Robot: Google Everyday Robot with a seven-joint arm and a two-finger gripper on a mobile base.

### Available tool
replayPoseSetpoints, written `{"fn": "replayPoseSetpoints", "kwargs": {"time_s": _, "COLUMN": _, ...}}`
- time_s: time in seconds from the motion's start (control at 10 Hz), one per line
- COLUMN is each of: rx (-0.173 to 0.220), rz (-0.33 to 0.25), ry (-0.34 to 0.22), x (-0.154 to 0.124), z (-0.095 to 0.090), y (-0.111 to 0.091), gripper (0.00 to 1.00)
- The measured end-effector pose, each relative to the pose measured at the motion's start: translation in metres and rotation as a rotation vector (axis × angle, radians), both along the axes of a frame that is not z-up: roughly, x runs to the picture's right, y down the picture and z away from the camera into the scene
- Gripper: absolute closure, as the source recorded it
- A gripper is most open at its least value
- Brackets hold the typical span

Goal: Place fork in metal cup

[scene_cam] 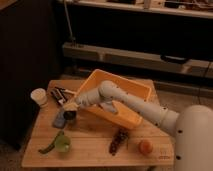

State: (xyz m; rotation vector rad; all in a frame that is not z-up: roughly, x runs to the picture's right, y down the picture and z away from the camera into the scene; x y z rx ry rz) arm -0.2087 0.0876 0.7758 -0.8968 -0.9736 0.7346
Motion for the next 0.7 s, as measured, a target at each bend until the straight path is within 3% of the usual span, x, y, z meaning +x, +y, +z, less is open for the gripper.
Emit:
{"fn": "replayPoseSetpoints", "kwargs": {"time_s": 0.5, "rx": -0.021, "rz": 0.000, "ry": 0.014, "x": 0.006, "z": 0.010, "y": 0.011, "gripper": 1.00}}
{"fn": "replayPoseSetpoints", "kwargs": {"time_s": 0.6, "rx": -0.025, "rz": 0.001, "ry": 0.013, "x": 0.007, "z": 0.012, "y": 0.013, "gripper": 0.96}}
{"fn": "replayPoseSetpoints", "kwargs": {"time_s": 0.7, "rx": -0.032, "rz": -0.003, "ry": 0.013, "x": 0.009, "z": 0.014, "y": 0.017, "gripper": 0.86}}
